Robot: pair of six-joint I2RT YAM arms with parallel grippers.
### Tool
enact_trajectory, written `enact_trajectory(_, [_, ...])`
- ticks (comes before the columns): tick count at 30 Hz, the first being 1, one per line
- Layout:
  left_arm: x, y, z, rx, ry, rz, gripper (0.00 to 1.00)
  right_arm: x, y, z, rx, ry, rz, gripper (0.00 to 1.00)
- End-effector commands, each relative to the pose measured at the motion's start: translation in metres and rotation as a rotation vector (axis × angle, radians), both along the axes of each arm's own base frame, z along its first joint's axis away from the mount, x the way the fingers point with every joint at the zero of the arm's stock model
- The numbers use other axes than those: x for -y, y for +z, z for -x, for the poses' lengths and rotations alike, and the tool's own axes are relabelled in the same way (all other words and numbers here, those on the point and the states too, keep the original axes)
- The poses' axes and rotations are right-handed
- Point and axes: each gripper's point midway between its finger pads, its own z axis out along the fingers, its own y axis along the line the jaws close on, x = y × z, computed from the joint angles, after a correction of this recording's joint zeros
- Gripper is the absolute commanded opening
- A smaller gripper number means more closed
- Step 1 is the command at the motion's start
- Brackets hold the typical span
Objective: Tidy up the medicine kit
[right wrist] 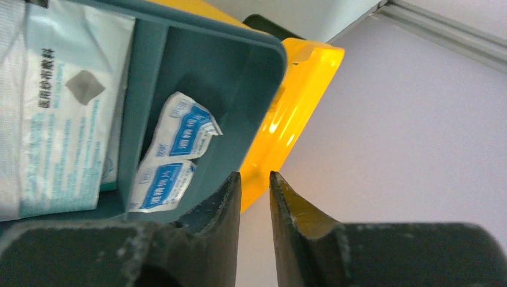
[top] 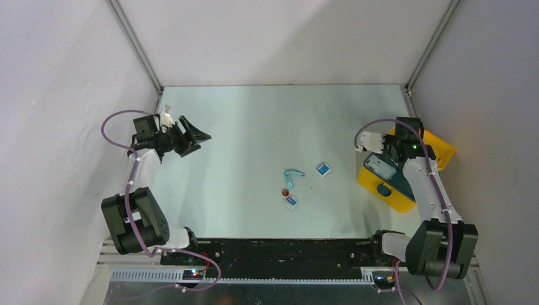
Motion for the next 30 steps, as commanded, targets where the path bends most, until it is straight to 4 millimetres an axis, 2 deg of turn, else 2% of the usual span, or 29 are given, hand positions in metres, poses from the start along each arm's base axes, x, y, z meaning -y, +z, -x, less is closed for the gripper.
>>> enact_trajectory(1, [0.002, 0.022, -0.007, 0.076, -0.024, -0.011, 0.75, -0.002, 0.021, -0.015, 0.112, -0.025, 0.003, 0.35])
enact_trajectory(3, [0.002, 0.022, -0.006, 0.077, -0.024, -0.011, 0.75, -0.006, 0.023, -0.015, 0.125, -0.016, -0.005, 0.44])
enact_trajectory(5, [0.002, 0.023, -0.007, 0.079, -0.024, -0.011, 0.75, -0.01, 0.031, -0.016, 0.162, -0.033, -0.017, 0.48])
enact_trajectory(7, [0.003, 0.023, -0.006, 0.078, -0.024, -0.011, 0.75, -0.016, 0.054, -0.028, 0.282, -0.06, -0.032, 0.54])
enact_trajectory(8, [0.002, 0.023, -0.006, 0.079, -0.023, -0.011, 0.75, -0.032, 0.064, -0.03, 0.337, -0.062, -0.079, 0.57])
enact_trajectory(9, [0.002, 0.023, -0.006, 0.079, -0.023, -0.012, 0.75, -0.041, 0.078, -0.034, 0.422, -0.104, -0.162, 0.7])
enact_trajectory(10, [0.003, 0.024, -0.006, 0.08, -0.024, -0.011, 0.75, -0.057, 0.085, -0.037, 0.454, -0.091, -0.226, 0.79])
enact_trajectory(11, [0.002, 0.024, -0.007, 0.079, -0.023, -0.011, 0.75, -0.068, 0.095, -0.038, 0.501, -0.158, -0.373, 0.94])
enact_trajectory(12, [0.002, 0.023, -0.007, 0.077, -0.02, -0.013, 0.75, -0.083, 0.094, -0.039, 0.479, -0.155, -0.494, 0.98])
enact_trajectory(13, [0.001, 0.023, -0.008, 0.076, -0.018, -0.014, 0.75, -0.089, 0.096, -0.038, 0.443, -0.24, -0.645, 0.99])
enact_trajectory(14, [0.001, 0.022, -0.008, 0.074, -0.017, -0.015, 0.75, -0.108, 0.093, -0.038, 0.374, -0.211, -0.763, 0.99])
enact_trajectory(15, [0.0, 0.022, -0.008, 0.074, -0.016, -0.018, 0.75, -0.116, 0.088, -0.039, 0.311, -0.276, -0.855, 0.99])
enact_trajectory(18, [-0.001, 0.021, -0.008, 0.075, -0.013, -0.027, 0.75, -0.156, 0.07, -0.039, 0.136, -0.266, -0.982, 0.88])
enact_trajectory(21, [-0.001, 0.021, -0.008, 0.083, -0.012, -0.039, 0.75, -0.2, 0.036, -0.037, -0.028, -0.262, -1.006, 0.79])
enact_trajectory(22, [-0.002, 0.023, -0.007, 0.09, -0.014, -0.044, 0.75, -0.208, 0.028, -0.036, -0.061, -0.268, -1.011, 0.76])
enact_trajectory(23, [-0.002, 0.024, -0.007, 0.094, -0.015, -0.048, 0.75, -0.222, 0.012, -0.034, -0.127, -0.294, -1.02, 0.75])
enact_trajectory(24, [-0.002, 0.025, -0.006, 0.099, -0.019, -0.055, 0.75, -0.228, 0.003, -0.034, -0.158, -0.313, -1.027, 0.74])
enact_trajectory(26, [-0.002, 0.027, -0.004, 0.107, -0.024, -0.068, 0.75, -0.243, -0.032, -0.034, -0.274, -0.418, -1.06, 0.73])
enact_trajectory(27, [-0.002, 0.028, -0.002, 0.111, -0.025, -0.073, 0.75, -0.247, -0.039, -0.033, -0.307, -0.442, -1.076, 0.73])
enact_trajectory(30, [-0.001, 0.028, 0.001, 0.12, -0.038, -0.092, 0.75, -0.248, -0.075, -0.036, -0.401, -0.591, -1.103, 0.73])
